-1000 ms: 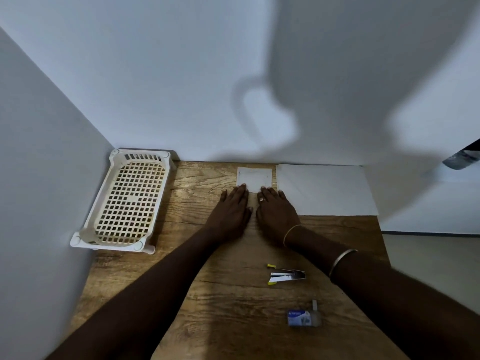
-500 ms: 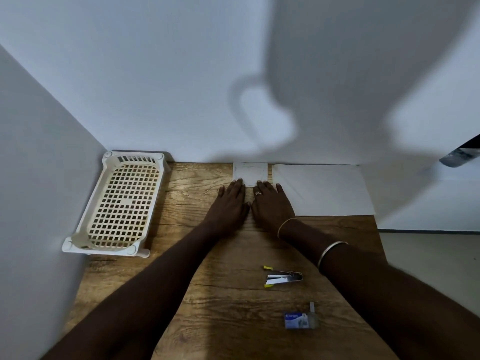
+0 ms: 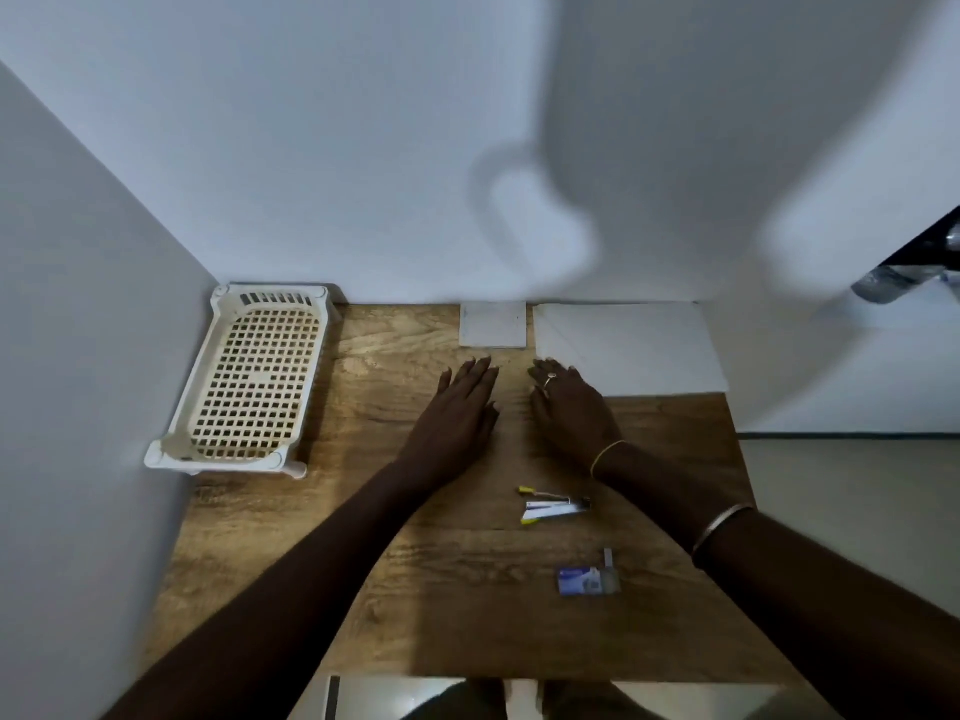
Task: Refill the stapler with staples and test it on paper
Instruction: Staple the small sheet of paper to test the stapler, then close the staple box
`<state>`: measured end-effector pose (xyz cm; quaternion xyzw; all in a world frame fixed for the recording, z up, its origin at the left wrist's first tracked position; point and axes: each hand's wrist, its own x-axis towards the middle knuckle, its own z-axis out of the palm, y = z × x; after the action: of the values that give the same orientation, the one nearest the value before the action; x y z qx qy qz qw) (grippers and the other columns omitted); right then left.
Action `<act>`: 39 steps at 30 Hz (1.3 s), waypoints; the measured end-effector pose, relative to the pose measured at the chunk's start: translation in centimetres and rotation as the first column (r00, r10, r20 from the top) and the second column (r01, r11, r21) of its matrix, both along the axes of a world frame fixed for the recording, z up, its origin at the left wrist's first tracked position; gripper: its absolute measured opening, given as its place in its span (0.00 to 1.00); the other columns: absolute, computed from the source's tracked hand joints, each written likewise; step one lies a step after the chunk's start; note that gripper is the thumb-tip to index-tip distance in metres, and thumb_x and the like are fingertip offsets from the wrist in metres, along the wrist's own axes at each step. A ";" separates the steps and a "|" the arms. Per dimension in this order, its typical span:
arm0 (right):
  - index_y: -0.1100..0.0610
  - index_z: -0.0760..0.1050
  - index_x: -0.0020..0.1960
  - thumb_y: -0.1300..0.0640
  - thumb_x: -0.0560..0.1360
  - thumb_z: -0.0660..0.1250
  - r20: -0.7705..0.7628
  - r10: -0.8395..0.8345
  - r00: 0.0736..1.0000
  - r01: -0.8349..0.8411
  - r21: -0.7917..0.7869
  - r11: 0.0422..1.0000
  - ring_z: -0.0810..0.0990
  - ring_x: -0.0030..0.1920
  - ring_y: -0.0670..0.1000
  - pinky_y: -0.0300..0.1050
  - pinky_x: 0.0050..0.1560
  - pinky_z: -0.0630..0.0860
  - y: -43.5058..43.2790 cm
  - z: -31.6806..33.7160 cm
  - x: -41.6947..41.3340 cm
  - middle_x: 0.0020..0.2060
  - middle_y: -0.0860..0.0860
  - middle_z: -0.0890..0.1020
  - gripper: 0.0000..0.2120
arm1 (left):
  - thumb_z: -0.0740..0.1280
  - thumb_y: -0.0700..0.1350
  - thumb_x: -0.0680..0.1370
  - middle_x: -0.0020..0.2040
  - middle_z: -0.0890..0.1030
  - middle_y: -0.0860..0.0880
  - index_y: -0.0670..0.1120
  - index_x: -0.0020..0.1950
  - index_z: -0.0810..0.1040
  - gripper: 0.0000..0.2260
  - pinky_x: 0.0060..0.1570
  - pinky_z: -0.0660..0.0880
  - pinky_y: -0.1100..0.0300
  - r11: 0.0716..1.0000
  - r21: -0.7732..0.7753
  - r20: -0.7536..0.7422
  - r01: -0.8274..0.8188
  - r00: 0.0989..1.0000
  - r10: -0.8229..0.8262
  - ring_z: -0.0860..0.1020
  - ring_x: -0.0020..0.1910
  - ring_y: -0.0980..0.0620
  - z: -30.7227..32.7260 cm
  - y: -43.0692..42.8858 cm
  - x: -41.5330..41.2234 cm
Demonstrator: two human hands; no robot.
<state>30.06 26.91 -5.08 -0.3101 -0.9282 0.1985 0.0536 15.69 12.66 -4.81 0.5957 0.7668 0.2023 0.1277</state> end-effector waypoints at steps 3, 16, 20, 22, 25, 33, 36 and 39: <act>0.59 0.72 0.71 0.55 0.81 0.61 -0.006 -0.019 1.000 0.019 -0.018 1.000 0.73 0.70 0.57 0.52 0.72 0.67 -2.1 0.1 3.6 0.70 0.57 0.75 0.19 | 0.60 0.46 0.85 0.81 0.61 0.43 0.41 0.80 0.62 0.24 0.80 0.51 0.47 0.999 0.030 -0.008 0.043 0.999 -0.042 0.58 0.81 0.44 0.4 -3.3 3.0; 0.60 0.74 0.70 0.59 0.80 0.65 -0.064 -0.106 0.992 0.103 -0.046 0.994 0.76 0.69 0.55 0.49 0.70 0.69 -10.2 -0.5 15.3 0.68 0.58 0.78 0.19 | 0.59 0.52 0.84 0.82 0.59 0.43 0.41 0.80 0.61 0.27 0.80 0.49 0.47 0.987 -0.059 0.040 0.147 0.989 -0.145 0.56 0.81 0.46 -1.9 -10.2 13.3; 0.59 0.75 0.70 0.61 0.79 0.67 -0.064 -0.100 0.993 0.096 -0.069 0.993 0.75 0.69 0.54 0.45 0.72 0.63 -11.6 -0.9 17.4 0.68 0.56 0.78 0.19 | 0.63 0.50 0.83 0.77 0.68 0.39 0.39 0.76 0.69 0.24 0.78 0.55 0.47 0.988 -0.020 0.036 0.150 0.988 -0.150 0.66 0.77 0.41 -1.9 -10.6 15.0; 0.60 0.77 0.68 0.64 0.77 0.69 -0.102 -0.127 0.987 0.118 -0.087 0.989 0.78 0.66 0.56 0.47 0.69 0.67 -11.9 -0.9 18.1 0.65 0.58 0.80 0.19 | 0.68 0.47 0.81 0.76 0.70 0.39 0.38 0.74 0.71 0.24 0.77 0.57 0.48 0.989 -0.002 0.036 0.151 0.988 -0.151 0.69 0.76 0.41 -2.0 -10.7 15.6; 0.60 0.78 0.65 0.65 0.76 0.71 -0.151 -0.215 0.965 0.198 -0.117 0.973 0.81 0.61 0.57 0.44 0.64 0.70 -11.7 -0.7 19.1 0.62 0.59 0.82 0.18 | 0.72 0.45 0.79 0.74 0.73 0.41 0.39 0.74 0.73 0.25 0.76 0.61 0.51 0.989 0.038 0.058 0.146 0.987 -0.148 0.72 0.73 0.45 -2.1 -10.8 16.0; 0.56 0.75 0.70 0.60 0.78 0.69 -0.026 -0.238 0.971 0.229 -0.191 0.955 0.80 0.61 0.54 0.44 0.62 0.72 -11.4 -1.1 21.4 0.62 0.56 0.81 0.21 | 0.74 0.47 0.75 0.69 0.78 0.43 0.44 0.75 0.72 0.29 0.62 0.74 0.54 0.987 -0.013 0.114 0.161 0.981 -0.158 0.78 0.65 0.45 -1.7 -9.8 16.9; 0.55 0.74 0.71 0.58 0.77 0.70 -0.003 -0.220 0.976 0.216 -0.182 0.959 0.81 0.57 0.55 0.48 0.58 0.76 -11.7 -1.5 21.8 0.59 0.57 0.82 0.22 | 0.75 0.47 0.75 0.67 0.80 0.44 0.44 0.74 0.72 0.29 0.60 0.74 0.54 0.982 0.001 0.078 0.186 0.979 -0.186 0.79 0.63 0.45 -1.5 -9.3 17.3; 0.54 0.71 0.73 0.60 0.78 0.68 0.020 -0.205 0.979 0.206 -0.159 0.966 0.82 0.53 0.56 0.49 0.53 0.78 -11.4 -1.7 21.2 0.56 0.57 0.83 0.24 | 0.73 0.46 0.77 0.68 0.78 0.43 0.44 0.77 0.69 0.29 0.62 0.72 0.54 0.984 -0.021 0.112 0.178 0.978 -0.175 0.77 0.65 0.45 -1.6 -9.0 17.5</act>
<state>51.29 15.47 -6.75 -0.4082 -0.8722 0.2652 0.0474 33.24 3.66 -6.39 0.6475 0.7057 0.2107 0.1961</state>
